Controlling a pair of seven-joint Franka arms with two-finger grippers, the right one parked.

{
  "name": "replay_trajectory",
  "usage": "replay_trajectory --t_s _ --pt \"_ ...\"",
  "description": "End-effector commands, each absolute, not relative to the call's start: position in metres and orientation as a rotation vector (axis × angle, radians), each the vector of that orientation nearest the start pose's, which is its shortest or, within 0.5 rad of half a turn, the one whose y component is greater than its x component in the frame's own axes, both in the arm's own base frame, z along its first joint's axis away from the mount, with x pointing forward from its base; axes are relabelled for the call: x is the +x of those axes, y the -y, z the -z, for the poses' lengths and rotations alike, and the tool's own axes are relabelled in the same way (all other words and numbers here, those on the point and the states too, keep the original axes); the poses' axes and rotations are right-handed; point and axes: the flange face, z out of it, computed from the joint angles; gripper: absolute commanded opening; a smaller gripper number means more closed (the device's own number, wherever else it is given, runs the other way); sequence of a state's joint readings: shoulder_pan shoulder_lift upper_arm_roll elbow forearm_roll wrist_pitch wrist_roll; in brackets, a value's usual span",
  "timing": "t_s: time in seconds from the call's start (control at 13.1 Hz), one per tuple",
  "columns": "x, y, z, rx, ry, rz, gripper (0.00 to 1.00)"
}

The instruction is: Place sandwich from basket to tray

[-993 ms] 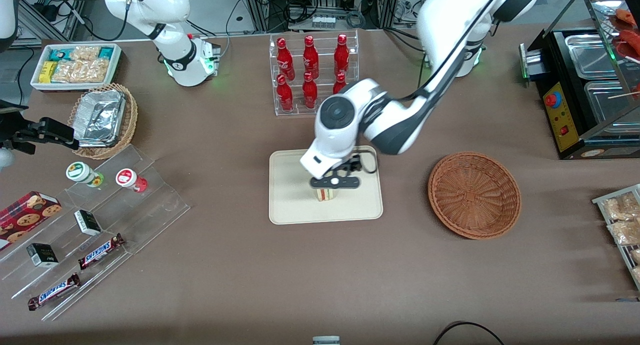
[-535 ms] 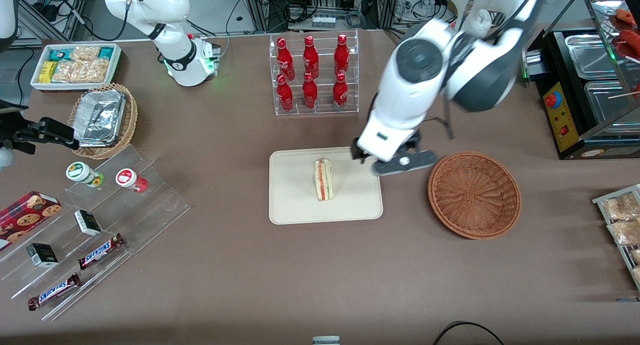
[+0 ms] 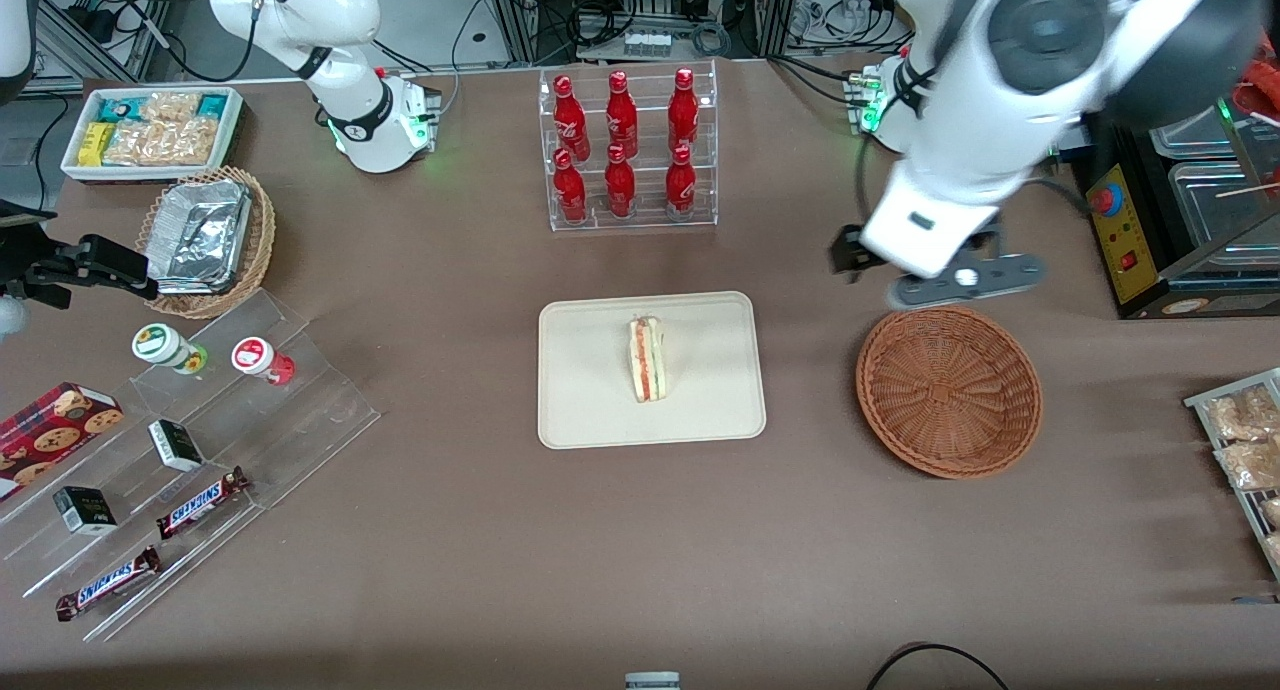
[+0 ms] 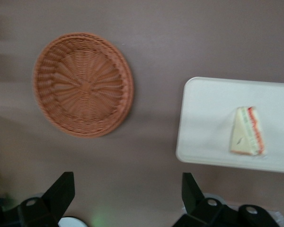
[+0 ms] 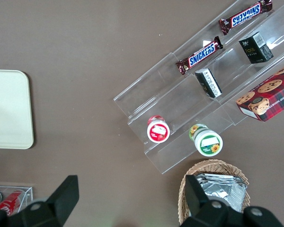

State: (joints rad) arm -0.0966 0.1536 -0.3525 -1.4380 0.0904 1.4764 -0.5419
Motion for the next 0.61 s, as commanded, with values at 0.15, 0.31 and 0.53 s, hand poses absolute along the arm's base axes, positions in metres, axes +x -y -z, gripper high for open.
replay_trajectory --t_s 0.15,0.31,0.53 --pt "0.527 0.168 -0.625 -3.049 0.04 -0.158 1.0" --pt "0.52 0.148 -0.636 -3.06 -0.037 -0.192 1.0" --pt "0.511 0.12 -0.645 -3.069 -0.074 -0.204 1.0"
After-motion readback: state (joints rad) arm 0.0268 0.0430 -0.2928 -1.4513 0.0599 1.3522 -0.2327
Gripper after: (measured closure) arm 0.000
